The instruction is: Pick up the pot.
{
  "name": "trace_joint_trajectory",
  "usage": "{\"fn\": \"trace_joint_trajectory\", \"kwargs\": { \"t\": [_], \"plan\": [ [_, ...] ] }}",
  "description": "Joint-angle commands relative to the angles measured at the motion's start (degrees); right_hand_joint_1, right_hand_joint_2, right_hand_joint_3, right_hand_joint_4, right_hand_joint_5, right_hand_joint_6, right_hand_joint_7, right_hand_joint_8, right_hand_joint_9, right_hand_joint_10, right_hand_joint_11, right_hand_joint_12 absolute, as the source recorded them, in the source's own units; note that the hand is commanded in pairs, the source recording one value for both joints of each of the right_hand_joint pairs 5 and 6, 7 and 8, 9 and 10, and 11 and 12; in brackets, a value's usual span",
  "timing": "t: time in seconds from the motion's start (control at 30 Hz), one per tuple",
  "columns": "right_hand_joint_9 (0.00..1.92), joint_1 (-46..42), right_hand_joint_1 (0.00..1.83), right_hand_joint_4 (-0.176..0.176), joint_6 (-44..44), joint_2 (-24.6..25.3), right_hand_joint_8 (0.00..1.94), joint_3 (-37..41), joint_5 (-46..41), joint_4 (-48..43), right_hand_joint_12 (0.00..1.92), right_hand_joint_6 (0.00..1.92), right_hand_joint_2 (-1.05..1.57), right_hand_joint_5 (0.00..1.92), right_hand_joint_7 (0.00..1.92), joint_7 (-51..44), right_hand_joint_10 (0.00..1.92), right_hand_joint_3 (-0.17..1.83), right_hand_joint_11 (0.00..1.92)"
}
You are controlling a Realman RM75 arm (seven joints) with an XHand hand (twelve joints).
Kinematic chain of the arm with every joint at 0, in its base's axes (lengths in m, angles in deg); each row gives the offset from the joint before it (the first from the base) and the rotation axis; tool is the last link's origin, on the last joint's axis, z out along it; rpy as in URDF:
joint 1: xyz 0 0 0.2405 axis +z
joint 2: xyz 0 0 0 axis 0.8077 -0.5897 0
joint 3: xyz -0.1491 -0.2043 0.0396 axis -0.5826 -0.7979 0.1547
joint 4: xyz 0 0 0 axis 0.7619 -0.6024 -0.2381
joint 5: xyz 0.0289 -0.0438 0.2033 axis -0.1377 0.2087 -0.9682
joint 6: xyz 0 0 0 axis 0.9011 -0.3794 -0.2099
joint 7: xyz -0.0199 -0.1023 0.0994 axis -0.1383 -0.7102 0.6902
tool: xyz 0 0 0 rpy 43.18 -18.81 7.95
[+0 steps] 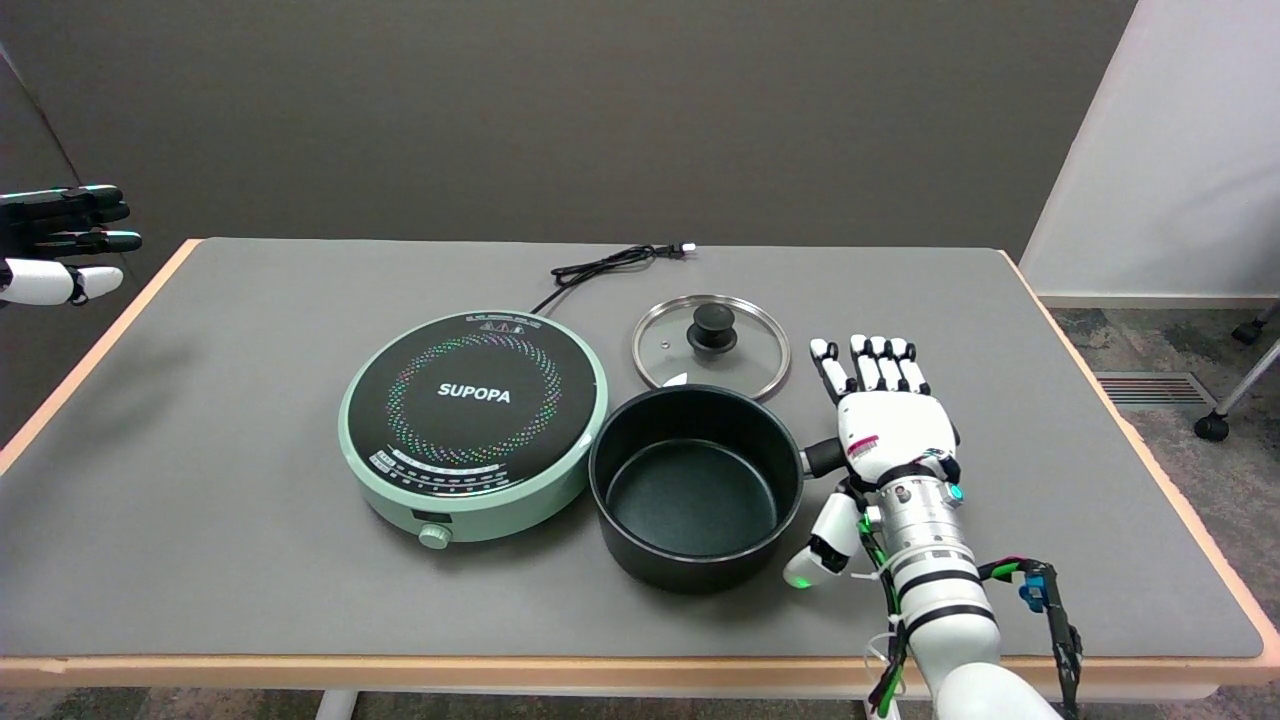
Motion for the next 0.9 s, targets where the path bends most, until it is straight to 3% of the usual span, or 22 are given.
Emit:
{"fn": "trace_joint_trajectory", "kwargs": {
  "t": [0.03, 0.13, 0.2, 0.33, 0.53, 0.67, 0.9],
  "plan": [
    [0.02, 0.11, 0.96, 0.176, 0.09, -0.06, 0.02, 0.05, 0.12, -0.44, 0.02, 0.02, -0.72, 0.02, 0.02, -0.19, 0.02, 0.69, 0.02],
    [0.04, 0.11, 0.96, 0.176, 0.09, -0.06, 0.04, 0.05, 0.12, -0.46, 0.04, 0.04, -0.69, 0.04, 0.04, -0.19, 0.04, 0.67, 0.04],
    [0.06, 0.11, 0.96, 0.176, 0.09, -0.06, 0.06, 0.05, 0.12, -0.46, 0.06, 0.06, -0.74, 0.06, 0.06, -0.19, 0.06, 0.83, 0.06],
    [0.08, 0.11, 0.97, 0.176, 0.09, -0.06, 0.08, 0.05, 0.12, -0.46, 0.08, 0.08, -0.75, 0.08, 0.08, -0.19, 0.08, 0.94, 0.08],
    [0.31, 0.11, 0.98, 0.176, 0.09, -0.06, 0.31, 0.11, 0.20, -0.54, 0.31, 0.31, -0.86, 0.31, 0.31, -0.13, 0.31, 1.15, 0.31],
    [0.51, 0.11, 1.00, 0.176, 0.09, -0.06, 0.51, 0.27, 0.20, -0.62, 0.51, 0.51, -0.83, 0.51, 0.51, -0.03, 0.51, 1.11, 0.51],
    [0.63, 0.19, 1.00, 0.176, 0.32, -0.28, 0.63, 0.29, 0.36, -0.27, 0.63, 0.63, -0.73, 0.63, 0.63, 0.13, 0.63, 0.91, 0.63]
  ]
}}
